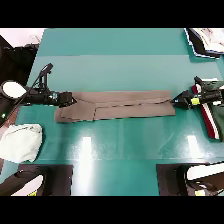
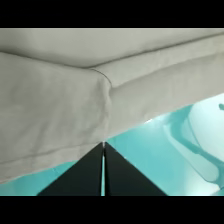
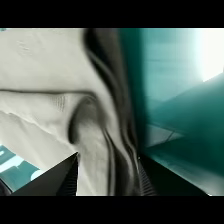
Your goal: Fold the shirts.
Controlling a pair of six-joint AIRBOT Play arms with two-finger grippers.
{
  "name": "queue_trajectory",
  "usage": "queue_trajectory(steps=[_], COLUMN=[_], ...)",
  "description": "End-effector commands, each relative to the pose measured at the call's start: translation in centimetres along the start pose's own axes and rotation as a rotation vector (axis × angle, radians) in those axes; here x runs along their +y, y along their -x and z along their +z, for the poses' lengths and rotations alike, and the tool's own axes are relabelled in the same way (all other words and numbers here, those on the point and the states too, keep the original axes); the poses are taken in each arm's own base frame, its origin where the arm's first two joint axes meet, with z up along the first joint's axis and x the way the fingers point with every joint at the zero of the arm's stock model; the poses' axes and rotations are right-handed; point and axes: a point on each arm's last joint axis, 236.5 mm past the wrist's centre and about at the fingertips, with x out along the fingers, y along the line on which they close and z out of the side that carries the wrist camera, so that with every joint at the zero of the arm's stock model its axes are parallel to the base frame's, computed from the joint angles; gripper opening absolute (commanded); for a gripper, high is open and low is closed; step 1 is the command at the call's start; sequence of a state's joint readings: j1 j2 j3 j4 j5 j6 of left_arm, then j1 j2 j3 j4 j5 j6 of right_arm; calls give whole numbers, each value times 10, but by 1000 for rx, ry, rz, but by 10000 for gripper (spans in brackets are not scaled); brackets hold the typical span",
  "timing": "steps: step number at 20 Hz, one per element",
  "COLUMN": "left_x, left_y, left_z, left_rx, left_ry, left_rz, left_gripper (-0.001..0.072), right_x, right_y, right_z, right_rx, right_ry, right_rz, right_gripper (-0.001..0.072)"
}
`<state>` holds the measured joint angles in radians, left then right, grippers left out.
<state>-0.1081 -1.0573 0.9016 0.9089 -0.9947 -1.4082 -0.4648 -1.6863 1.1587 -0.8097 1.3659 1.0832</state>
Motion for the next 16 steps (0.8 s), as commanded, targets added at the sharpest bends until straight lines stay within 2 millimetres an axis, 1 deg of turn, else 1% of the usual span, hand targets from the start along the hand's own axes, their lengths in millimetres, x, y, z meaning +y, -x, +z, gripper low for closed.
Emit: queue_trajectory(steps=[1,2,3,4,5,6,7,8,10,11,14,16], left_x=[-8,-9,-9,-9,-9,-9,-9,-10,-16,-20,-28,-40], left_y=[-3,-3,-3,-3,-3,-3,-3,-3,-2,-2,5,2], left_z=[-6,-7,-7,-6,-7,-7,-7,-6,-7,-6,9,19], left_rx=[22,24,23,23,23,23,23,23,27,25,-5,6], left_ry=[25,43,42,42,43,43,43,45,60,65,36,-26], left_rz=[-13,-13,-14,-13,-13,-14,-14,-17,-45,-58,-68,-78], left_gripper=[31,30,30,30,30,30,30,30,30,29,29,29], right_x=[7,11,15,20,23,25,28,29,36,42,66,90], right_y=[-17,-20,-24,-27,-29,-31,-33,-32,-26,-20,5,29], right_z=[3,2,1,0,0,-1,-3,-4,-5,-5,-2,3], right_rx=[8,16,24,30,31,35,43,49,43,29,-35,-71], right_ry=[49,60,69,83,97,108,129,144,165,182,248,269], right_rz=[-7,-7,-3,5,9,11,12,18,19,15,1,-1], right_gripper=[444,426,425,360,246,159,43,20,18,17,16,15])
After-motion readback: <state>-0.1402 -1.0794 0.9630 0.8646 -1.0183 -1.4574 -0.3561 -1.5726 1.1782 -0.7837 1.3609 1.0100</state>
